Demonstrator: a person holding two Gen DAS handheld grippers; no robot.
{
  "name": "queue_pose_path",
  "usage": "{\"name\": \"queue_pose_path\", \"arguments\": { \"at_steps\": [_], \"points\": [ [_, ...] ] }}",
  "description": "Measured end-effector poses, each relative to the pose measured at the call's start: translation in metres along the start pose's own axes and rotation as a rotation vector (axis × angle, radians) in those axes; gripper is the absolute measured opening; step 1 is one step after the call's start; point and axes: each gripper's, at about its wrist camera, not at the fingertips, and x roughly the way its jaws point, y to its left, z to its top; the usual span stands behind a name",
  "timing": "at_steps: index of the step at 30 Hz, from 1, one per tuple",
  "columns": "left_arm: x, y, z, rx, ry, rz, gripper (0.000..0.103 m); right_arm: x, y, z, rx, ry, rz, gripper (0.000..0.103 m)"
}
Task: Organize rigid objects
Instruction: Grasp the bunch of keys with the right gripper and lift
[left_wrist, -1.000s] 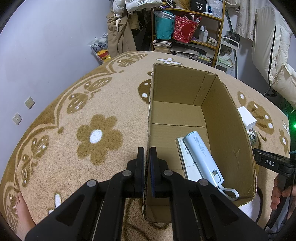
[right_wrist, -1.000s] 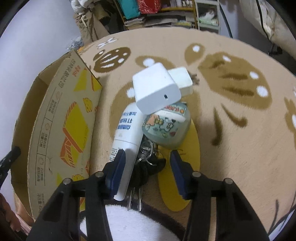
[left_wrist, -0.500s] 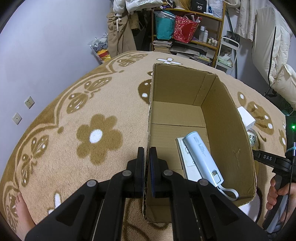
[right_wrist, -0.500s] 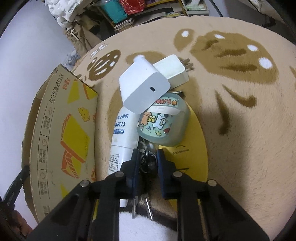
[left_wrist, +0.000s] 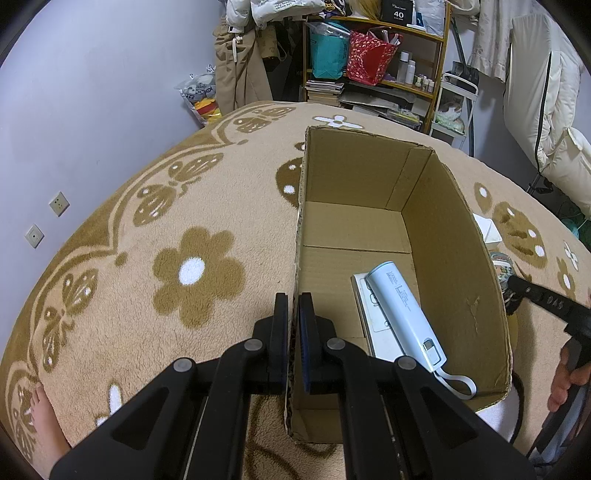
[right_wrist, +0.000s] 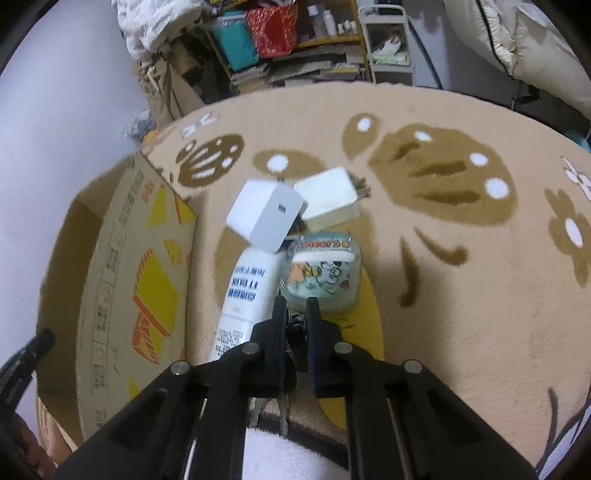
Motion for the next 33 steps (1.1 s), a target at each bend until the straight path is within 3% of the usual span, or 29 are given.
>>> {"name": "queue_pose_path", "arguments": {
  "at_steps": [17,24,33],
  "points": [
    [0.001,0.000,0.000,-0.003,0.001,0.000,0.006,-0.056,-0.006,0.022,0.050,-0.149,0.033,0.011],
    [0.001,0.001,-0.001,-0.004,0.002,-0.001,0.005,-0.074,0.009,0.028,0.010,-0.192,0.029,0.011],
    [0.001,0.001,0.000,-0.002,0.003,0.001,0.005,-0.110,0.045,0.032,-0.072,-0.289,0.111,0.011]
  ]
}}
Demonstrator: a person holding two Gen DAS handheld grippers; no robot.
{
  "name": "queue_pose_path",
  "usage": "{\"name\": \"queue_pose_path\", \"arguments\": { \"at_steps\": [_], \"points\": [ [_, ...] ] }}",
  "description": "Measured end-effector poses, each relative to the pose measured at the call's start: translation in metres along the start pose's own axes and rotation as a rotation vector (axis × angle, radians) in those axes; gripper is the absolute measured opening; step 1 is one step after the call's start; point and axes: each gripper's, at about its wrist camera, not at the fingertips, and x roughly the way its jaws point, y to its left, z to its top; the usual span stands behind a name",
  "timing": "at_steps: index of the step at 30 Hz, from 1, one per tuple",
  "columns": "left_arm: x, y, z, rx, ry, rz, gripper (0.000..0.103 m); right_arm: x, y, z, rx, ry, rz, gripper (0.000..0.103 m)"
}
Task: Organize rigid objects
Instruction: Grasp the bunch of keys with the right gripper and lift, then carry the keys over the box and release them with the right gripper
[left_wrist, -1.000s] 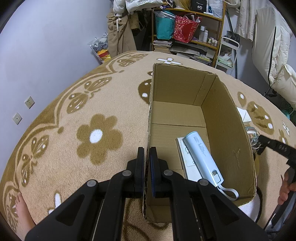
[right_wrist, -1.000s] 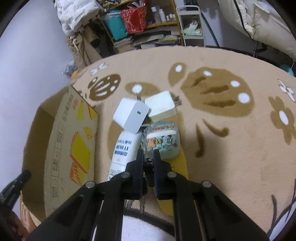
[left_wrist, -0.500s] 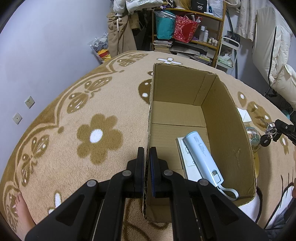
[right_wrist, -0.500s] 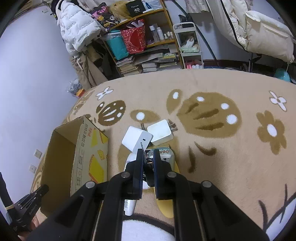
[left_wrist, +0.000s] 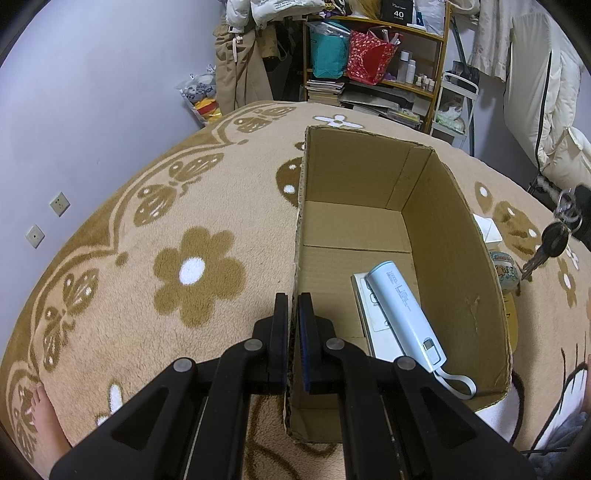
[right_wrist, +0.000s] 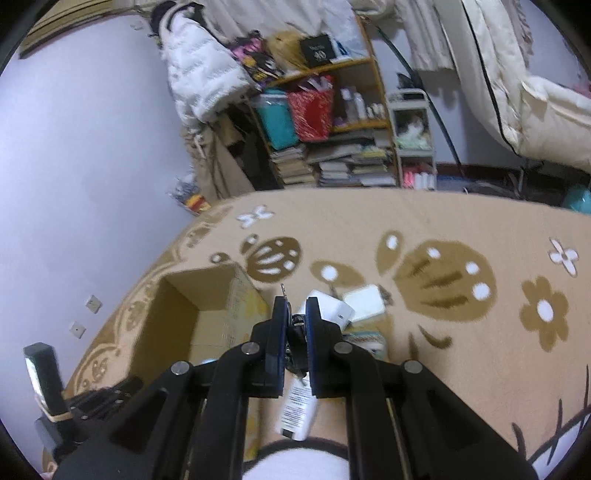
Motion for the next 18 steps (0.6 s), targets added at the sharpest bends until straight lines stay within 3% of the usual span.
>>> {"name": "queue_pose_path", "arguments": {
  "at_steps": [18],
  "points": [
    [-0.001,0.000,0.001,0.000,0.002,-0.001,0.005,-0.005,0.087,0.009,-0.177,-0.068,0.155,0.011]
  ]
}}
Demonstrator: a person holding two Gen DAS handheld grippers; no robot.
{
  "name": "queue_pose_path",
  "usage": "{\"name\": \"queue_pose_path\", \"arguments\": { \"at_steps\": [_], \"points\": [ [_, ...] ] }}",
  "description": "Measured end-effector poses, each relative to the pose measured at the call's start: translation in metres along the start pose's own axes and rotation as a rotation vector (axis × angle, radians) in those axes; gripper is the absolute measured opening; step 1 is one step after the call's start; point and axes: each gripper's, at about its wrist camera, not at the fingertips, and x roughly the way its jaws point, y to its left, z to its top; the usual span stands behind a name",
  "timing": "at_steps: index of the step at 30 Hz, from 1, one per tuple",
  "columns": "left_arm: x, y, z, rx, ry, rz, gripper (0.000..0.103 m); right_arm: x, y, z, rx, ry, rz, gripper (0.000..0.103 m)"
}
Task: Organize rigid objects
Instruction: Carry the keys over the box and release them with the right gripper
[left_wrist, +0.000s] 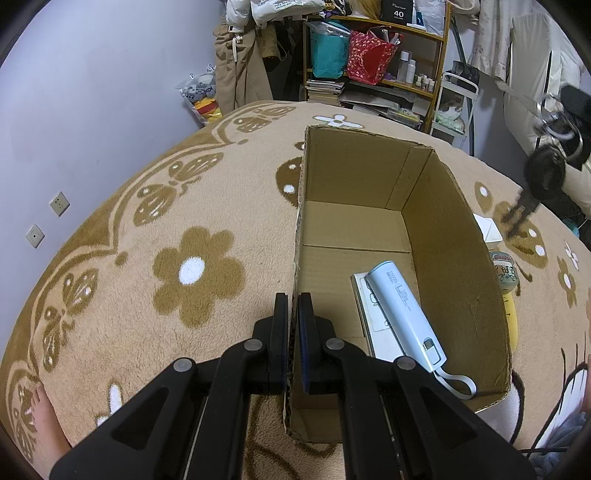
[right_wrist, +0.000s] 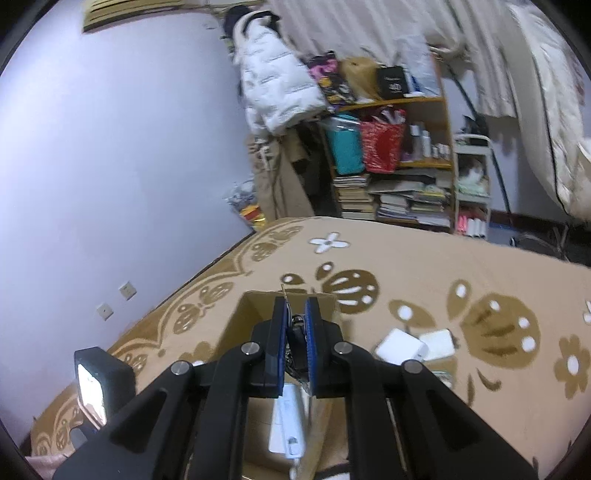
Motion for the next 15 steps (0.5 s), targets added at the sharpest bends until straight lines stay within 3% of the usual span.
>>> {"name": "queue_pose_path", "arguments": {
  "at_steps": [4,15],
  "points": [
    [0.000,0.000,0.000,0.001,0.000,0.001,0.005,0.011,0.015,-0.007,-0.027,0.038,0.040,0.011],
    [0.000,0.000,0.000,0.000,0.001,0.000,0.005,0.060,0.021,-0.048,-0.059,0.222,0.030,0.011]
  ]
}}
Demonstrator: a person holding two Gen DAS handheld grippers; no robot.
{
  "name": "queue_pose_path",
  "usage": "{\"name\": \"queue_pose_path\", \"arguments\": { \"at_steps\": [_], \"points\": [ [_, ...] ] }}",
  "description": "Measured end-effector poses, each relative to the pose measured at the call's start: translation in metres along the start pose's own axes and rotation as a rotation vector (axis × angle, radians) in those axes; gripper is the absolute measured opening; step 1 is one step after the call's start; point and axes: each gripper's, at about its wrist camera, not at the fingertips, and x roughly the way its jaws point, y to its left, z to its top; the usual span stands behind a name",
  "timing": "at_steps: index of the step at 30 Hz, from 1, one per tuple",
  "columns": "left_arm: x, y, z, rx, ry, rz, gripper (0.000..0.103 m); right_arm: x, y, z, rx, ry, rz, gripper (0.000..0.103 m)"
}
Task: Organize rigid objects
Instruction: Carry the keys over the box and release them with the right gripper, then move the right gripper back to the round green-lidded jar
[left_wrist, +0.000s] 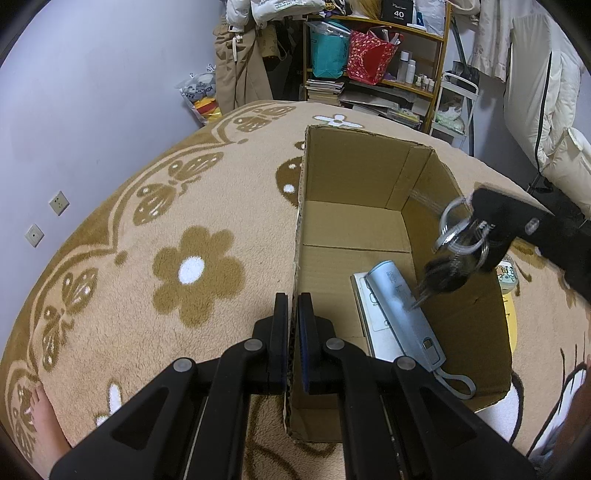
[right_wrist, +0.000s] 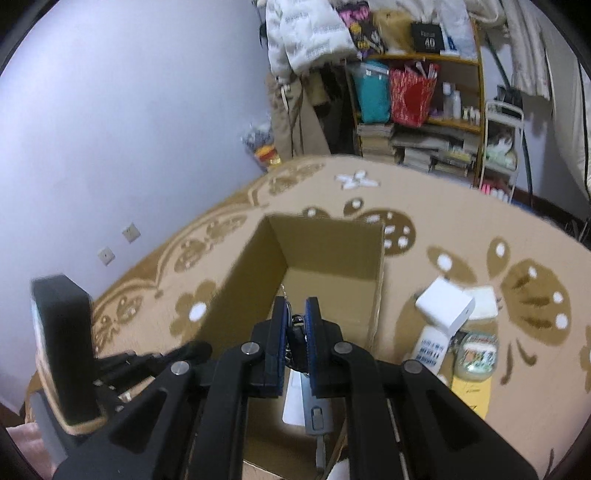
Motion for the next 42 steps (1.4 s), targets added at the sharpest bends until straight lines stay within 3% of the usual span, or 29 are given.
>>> {"name": "queue_pose_path", "arguments": {
  "at_steps": [18,26,30,35,37,42],
  "points": [
    [0.000,-0.002,0.000,0.001,0.003,-0.002,0.005,0.034,-0.005,-0.023,-0.002,0.112,-0.027,0.012],
    [0.000,-0.001,0.000,0.002,0.005,-0.001,0.005,0.015,-0.011,-0.013,0.021,0.034,-0.015,0.013],
    [-0.001,-0.001,0.000,0.003,0.006,-0.001,0.005,0.004,-0.025,-0.008,0.054,-0.013,-0.030,0.036],
    [-0.001,-0.001,0.000,-0.001,0.006,-0.003,0.005,-0.011,-0.042,0.000,0.042,-0.055,-0.072,0.043],
    [-0.001,-0.002,0.000,0.000,0.007,-0.003,0.005,-0.017,-0.048,0.002,0.020,-0.075,-0.129,0.063],
    [-0.001,-0.001,0.000,0.001,0.007,-0.002,0.005,-0.026,-0.067,0.005,0.021,-0.120,-0.225,0.086]
  ]
}}
